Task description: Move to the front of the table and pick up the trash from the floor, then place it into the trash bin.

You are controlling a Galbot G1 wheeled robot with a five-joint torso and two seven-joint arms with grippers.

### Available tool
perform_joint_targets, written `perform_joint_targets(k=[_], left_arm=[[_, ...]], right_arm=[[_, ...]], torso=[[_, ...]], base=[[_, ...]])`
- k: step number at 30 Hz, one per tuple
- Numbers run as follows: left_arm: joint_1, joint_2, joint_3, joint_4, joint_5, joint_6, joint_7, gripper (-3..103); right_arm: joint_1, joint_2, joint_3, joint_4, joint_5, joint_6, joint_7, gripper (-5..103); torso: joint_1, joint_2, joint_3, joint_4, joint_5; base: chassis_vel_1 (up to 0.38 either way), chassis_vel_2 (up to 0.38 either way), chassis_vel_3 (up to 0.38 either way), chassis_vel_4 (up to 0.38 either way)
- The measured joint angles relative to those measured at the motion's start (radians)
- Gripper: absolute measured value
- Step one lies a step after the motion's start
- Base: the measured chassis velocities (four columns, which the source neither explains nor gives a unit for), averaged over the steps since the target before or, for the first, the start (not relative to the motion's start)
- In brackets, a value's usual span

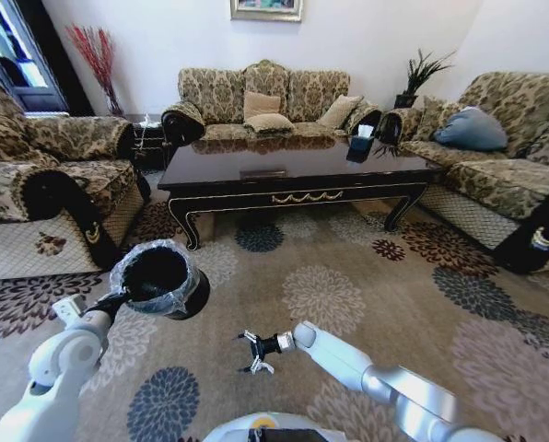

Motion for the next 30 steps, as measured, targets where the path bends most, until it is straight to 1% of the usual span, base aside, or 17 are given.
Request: perform_joint_targets(k=[5, 17, 19, 20, 21, 22, 26, 28, 30], left_arm=[[-0.008, -0.008, 0.004, 0.008, 0.000, -0.003, 0.002, 2], [-0.039, -0.007, 0.023, 0.039, 0.003, -0.004, 0.003, 2], [-0.044, -0.004, 0.025, 0.043, 0.003, -0.004, 0.003, 2], [-0.046, -0.003, 0.025, 0.044, 0.003, -0.004, 0.003, 2], [-0.047, -0.002, 0.026, 0.046, 0.004, -0.004, 0.003, 2], [-0.047, -0.002, 0.026, 0.046, 0.004, -0.004, 0.003, 2], [-0.049, -0.002, 0.028, 0.049, 0.005, -0.004, 0.003, 2], [-0.049, -0.002, 0.028, 0.049, 0.005, -0.004, 0.003, 2], [-0.049, -0.002, 0.028, 0.049, 0.005, -0.005, 0.003, 2]], right_arm=[[-0.003, -0.011, -0.032, -0.050, -0.007, -0.028, 0.004, 100], [0.011, 0.002, -0.034, -0.162, 0.016, -0.043, 0.000, 101], [0.012, -0.001, -0.034, -0.173, 0.021, -0.045, -0.004, 91], [0.013, -0.002, -0.034, -0.177, 0.026, -0.045, -0.007, 91], [0.013, -0.004, -0.034, -0.181, 0.035, -0.047, -0.012, 86], [0.013, -0.004, -0.034, -0.181, 0.035, -0.047, -0.012, 86], [0.015, -0.008, -0.037, -0.185, 0.048, -0.050, -0.029, 64], [0.016, -0.008, -0.038, -0.189, 0.048, -0.050, -0.037, 64], [0.016, -0.008, -0.038, -0.195, 0.047, -0.049, -0.050, 53]], torso=[[0.000, 0.000, 0.000, -0.0001, 0.0000], [0.000, 0.000, 0.000, 0.0000, 0.0000], [0.000, 0.000, 0.000, -0.0001, 0.0000], [0.000, 0.000, 0.000, -0.0001, 0.0000], [0.000, 0.000, 0.000, -0.0001, 0.0000], [0.000, 0.000, 0.000, -0.0001, 0.0000], [0.000, 0.000, 0.000, 0.0000, 0.0000], [0.000, 0.000, 0.000, 0.0000, 0.0000], [0.000, 0.000, 0.000, -0.0001, 0.0000]], base=[[0.000, 0.000, 0.000, 0.000], [0.000, 0.000, 0.000, 0.000], [0.000, 0.000, 0.000, 0.000], [0.000, 0.000, 0.000, 0.000], [0.000, 0.000, 0.000, 0.000], [0.000, 0.000, 0.000, 0.000], [0.000, 0.000, 0.000, 0.000], [0.000, 0.000, 0.000, 0.000], [0.000, 0.000, 0.000, 0.000]])
